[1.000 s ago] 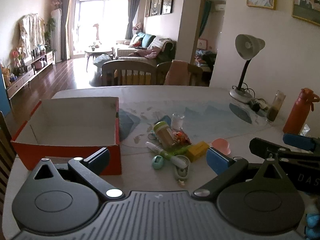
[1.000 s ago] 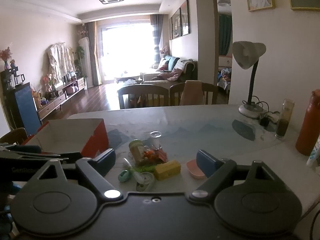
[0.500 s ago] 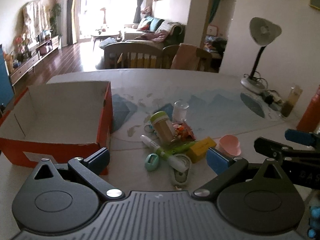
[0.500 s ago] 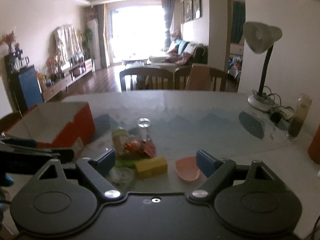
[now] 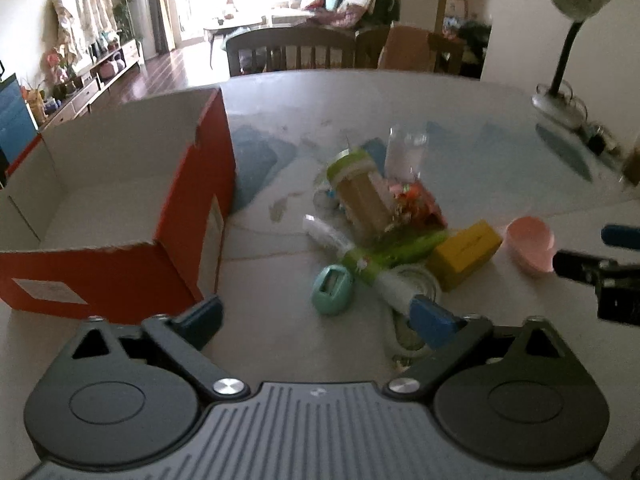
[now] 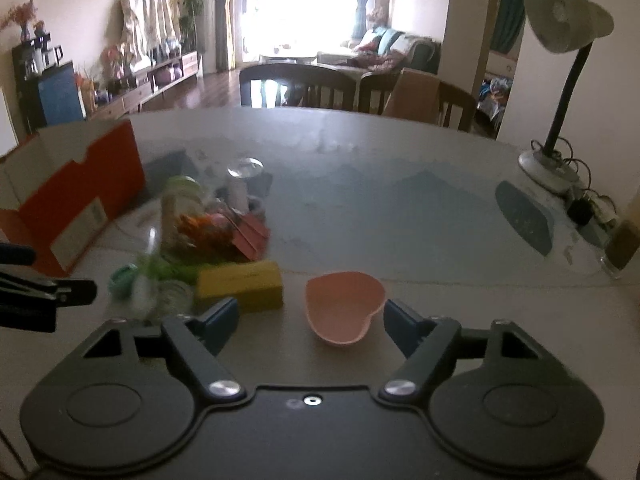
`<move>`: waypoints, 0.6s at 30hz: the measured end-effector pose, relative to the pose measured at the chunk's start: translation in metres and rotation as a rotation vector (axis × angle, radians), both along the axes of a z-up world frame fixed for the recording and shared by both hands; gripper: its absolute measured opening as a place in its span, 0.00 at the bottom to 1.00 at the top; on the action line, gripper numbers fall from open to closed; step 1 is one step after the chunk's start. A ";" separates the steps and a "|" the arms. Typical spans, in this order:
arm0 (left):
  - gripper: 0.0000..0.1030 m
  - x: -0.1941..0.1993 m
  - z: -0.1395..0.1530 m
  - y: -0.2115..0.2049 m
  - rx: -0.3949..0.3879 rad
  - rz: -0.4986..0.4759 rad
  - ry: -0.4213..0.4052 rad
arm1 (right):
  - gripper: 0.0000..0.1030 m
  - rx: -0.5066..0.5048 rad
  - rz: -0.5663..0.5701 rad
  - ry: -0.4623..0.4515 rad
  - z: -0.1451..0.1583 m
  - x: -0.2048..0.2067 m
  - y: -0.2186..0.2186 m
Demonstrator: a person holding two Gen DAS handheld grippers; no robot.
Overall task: Organize rigid objects
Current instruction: 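Grasp the teal sharpener with the left tool while the right tool grasps the pink heart dish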
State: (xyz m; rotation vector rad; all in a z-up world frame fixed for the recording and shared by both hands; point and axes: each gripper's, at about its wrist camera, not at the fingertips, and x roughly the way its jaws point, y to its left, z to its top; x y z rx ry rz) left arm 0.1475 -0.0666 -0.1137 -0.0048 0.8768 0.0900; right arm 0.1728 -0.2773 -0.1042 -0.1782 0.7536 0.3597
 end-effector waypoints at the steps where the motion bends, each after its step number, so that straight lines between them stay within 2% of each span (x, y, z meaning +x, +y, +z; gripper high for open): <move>1: 0.90 0.001 -0.003 -0.003 0.007 -0.009 0.013 | 0.74 -0.004 0.001 0.009 -0.003 0.004 0.000; 4: 0.89 0.005 -0.010 -0.008 0.034 -0.015 0.031 | 0.74 -0.008 0.011 0.022 -0.009 0.013 -0.003; 8: 0.75 0.014 -0.020 -0.006 0.037 0.000 0.065 | 0.74 -0.015 0.016 0.041 -0.014 0.022 -0.009; 15: 0.70 0.029 -0.029 -0.006 0.058 0.006 0.079 | 0.72 -0.030 0.033 0.073 -0.025 0.039 -0.012; 17: 0.62 0.035 -0.032 -0.005 0.058 0.010 0.088 | 0.71 -0.038 0.034 0.079 -0.030 0.044 -0.011; 18: 0.62 0.037 -0.034 -0.005 0.055 0.009 0.094 | 0.71 -0.041 0.037 0.082 -0.032 0.046 -0.010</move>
